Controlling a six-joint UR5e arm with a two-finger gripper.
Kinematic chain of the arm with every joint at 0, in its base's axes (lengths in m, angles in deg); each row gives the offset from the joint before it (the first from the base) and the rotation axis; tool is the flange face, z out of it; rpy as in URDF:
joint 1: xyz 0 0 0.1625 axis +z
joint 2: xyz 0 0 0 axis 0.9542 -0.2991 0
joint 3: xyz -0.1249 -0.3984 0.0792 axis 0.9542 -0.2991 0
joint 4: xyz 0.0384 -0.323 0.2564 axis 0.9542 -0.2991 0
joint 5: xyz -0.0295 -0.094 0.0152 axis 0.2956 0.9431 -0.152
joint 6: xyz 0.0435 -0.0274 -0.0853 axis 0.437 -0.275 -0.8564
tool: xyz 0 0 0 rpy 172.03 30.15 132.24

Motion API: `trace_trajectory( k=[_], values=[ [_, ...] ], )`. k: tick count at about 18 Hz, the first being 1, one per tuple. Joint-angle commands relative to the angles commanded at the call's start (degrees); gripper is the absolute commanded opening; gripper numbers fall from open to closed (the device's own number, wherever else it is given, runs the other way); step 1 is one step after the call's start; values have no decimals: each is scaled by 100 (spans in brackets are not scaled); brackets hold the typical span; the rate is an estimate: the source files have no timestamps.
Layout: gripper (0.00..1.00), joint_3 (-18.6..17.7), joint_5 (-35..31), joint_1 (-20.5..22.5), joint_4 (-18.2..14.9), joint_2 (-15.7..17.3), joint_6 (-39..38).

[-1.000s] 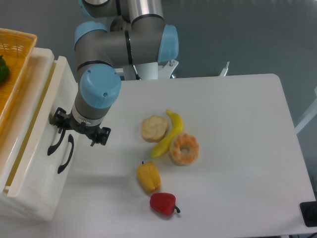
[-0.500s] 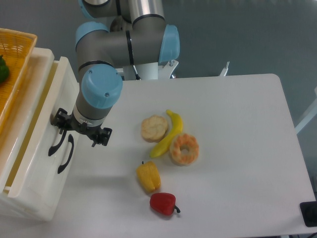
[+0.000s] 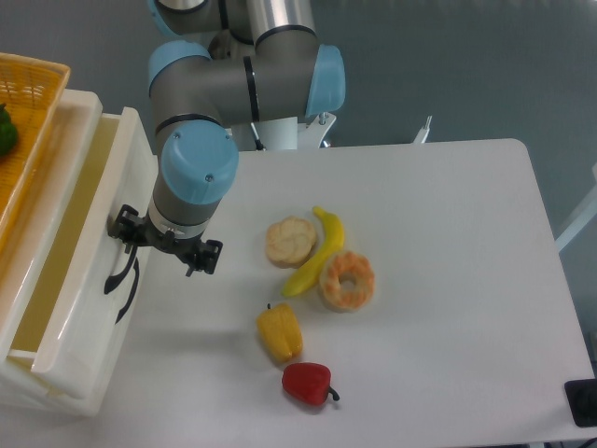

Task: Slide open the top white drawer
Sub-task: 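Pull the handle away from the cabinet, sliding the drawer out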

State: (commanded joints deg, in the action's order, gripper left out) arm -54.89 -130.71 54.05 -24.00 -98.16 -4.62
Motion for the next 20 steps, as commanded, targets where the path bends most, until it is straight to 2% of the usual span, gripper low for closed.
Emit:
trace_trajectory(
  k=[20],
  values=[
    [100, 27, -35, 439, 0, 0, 290]
  ],
)
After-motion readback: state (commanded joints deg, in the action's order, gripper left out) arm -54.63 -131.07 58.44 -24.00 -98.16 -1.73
